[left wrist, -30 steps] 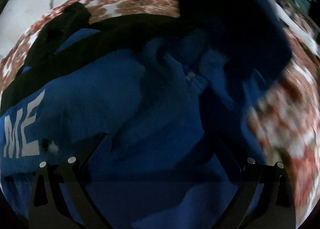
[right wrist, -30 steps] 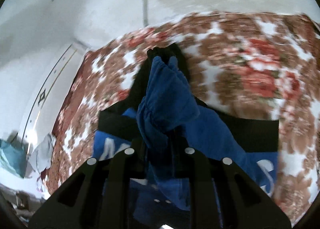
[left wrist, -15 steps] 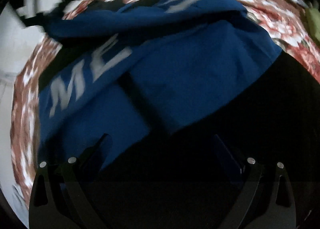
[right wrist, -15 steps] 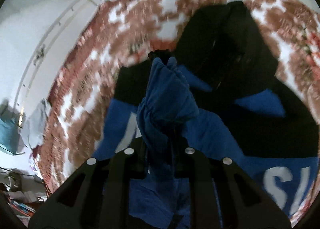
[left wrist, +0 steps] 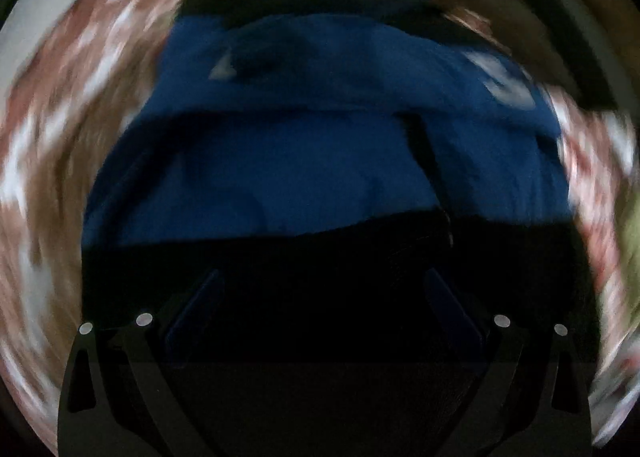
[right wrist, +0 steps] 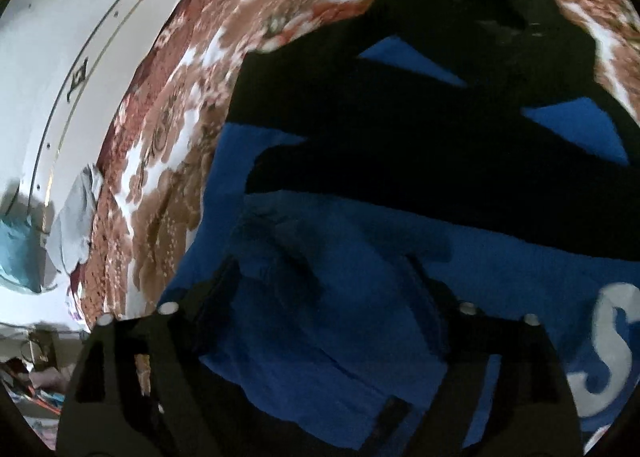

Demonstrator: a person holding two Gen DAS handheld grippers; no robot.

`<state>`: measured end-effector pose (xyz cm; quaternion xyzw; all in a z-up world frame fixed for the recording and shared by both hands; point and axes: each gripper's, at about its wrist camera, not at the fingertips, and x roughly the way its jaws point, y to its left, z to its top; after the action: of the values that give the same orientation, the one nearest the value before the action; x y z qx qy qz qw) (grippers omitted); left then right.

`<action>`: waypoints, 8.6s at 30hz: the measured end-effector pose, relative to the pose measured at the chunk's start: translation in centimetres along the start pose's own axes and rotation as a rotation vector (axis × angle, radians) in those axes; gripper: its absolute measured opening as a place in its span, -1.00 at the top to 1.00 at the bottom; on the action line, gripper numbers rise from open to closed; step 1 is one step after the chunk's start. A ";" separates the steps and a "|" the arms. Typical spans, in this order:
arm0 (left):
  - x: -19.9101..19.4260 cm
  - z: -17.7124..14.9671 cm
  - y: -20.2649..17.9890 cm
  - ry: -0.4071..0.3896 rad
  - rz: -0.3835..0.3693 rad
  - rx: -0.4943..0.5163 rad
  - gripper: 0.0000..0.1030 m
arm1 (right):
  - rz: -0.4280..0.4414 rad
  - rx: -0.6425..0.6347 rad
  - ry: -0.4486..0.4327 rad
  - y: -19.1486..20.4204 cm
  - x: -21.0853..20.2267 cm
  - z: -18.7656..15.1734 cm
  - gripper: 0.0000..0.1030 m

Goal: Fold large clothes

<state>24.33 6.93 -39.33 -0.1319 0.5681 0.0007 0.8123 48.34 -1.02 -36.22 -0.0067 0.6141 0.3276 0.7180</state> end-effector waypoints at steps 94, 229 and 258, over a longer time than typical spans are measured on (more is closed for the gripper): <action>2.2 27.0 4.5 -0.217 0.201 0.181 -0.89 | -0.522 0.220 -0.328 -23.4 -14.2 2.8 -0.91; 14.1 32.8 -2.8 -0.088 -0.022 0.421 -0.67 | -0.582 0.083 -0.194 -18.5 1.8 13.5 -0.90; 9.9 19.0 -1.2 -0.082 -0.025 0.283 -0.86 | -0.594 -0.085 -0.158 -9.7 1.2 -4.8 -0.90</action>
<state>45.60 8.35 -42.15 -0.0230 0.5271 -0.0844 0.8453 48.85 -10.06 -42.27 -0.1905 0.5133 0.1286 0.8269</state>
